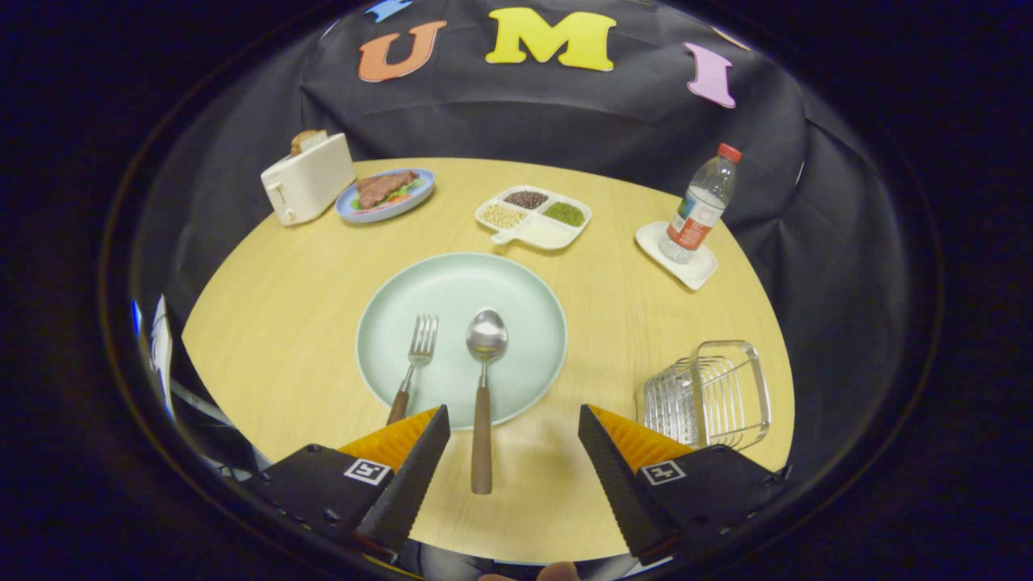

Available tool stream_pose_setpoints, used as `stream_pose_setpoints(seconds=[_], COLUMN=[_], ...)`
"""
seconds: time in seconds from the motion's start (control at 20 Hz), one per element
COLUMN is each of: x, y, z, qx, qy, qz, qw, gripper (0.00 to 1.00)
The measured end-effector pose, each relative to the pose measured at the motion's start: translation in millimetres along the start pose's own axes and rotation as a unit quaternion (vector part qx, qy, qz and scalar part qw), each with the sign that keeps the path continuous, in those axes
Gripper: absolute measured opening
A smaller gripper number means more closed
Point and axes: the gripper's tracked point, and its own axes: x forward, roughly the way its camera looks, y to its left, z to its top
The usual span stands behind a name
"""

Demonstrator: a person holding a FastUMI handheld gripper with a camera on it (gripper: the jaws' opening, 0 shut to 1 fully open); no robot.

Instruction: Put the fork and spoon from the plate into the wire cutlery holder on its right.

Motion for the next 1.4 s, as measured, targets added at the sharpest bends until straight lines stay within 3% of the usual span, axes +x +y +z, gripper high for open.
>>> stream_pose_setpoints(seconds=[0.05,0.5,0.55,0.65,0.7,0.8,1.0,1.25,1.4], x=[2,11,9,9,8,1,-21,-64,-92], y=[2,8,9,11,12,11,0,-30,-59], z=[-4,-30,-30,-33,-30,-25,-13,0,3], qx=[-0.004,0.017,0.020,0.025,0.030,0.045,0.074,0.121,0.144], qy=[0.008,0.059,0.063,0.069,0.066,0.056,0.029,-0.010,-0.035], qz=[0.004,0.034,0.039,0.049,0.055,0.069,0.082,0.073,0.044], qw=[1.000,0.998,0.997,0.996,0.996,0.995,0.993,0.990,0.988], gripper=[0.96,0.51,0.13,0.17,0.06,0.00,0.00,0.00,0.00])
